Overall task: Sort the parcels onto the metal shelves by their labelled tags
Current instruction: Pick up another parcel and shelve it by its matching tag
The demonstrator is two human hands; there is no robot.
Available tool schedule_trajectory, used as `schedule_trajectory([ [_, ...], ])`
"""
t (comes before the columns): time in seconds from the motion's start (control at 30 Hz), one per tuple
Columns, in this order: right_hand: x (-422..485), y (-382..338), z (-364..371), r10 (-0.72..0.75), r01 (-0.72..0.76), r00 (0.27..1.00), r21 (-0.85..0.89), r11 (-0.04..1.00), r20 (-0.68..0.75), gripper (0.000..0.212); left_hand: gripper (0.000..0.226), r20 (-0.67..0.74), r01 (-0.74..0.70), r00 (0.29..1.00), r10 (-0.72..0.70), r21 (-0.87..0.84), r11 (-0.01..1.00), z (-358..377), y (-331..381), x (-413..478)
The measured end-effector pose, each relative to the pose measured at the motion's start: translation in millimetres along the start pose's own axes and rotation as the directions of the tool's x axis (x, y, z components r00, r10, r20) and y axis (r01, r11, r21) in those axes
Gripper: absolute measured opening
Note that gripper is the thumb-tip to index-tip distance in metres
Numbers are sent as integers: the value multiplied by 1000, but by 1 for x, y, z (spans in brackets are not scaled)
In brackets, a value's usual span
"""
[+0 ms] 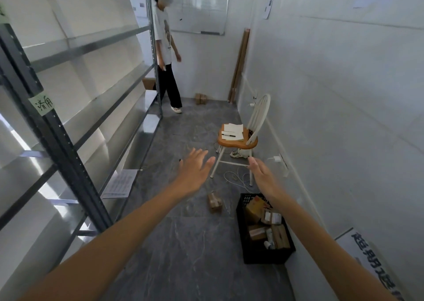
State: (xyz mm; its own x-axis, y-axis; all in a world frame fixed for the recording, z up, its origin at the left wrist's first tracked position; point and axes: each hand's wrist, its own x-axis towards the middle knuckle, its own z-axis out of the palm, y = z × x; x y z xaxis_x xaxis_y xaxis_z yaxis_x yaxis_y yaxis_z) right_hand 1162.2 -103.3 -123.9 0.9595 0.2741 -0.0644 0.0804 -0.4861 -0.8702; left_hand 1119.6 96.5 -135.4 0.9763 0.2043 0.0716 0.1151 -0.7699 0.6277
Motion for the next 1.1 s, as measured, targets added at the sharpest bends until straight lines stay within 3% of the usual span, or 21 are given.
schedule_trajectory([
  [0.57, 71, -25, 28, -32, 32, 999, -7, 999, -35, 44, 59, 46, -82, 995, 83, -20, 996, -13, -21, 88],
  [1.1, 158, -1, -11, -24, 24, 1000, 39, 999, -6, 44, 59, 50, -49, 998, 50, -20, 999, 20, 11, 170],
])
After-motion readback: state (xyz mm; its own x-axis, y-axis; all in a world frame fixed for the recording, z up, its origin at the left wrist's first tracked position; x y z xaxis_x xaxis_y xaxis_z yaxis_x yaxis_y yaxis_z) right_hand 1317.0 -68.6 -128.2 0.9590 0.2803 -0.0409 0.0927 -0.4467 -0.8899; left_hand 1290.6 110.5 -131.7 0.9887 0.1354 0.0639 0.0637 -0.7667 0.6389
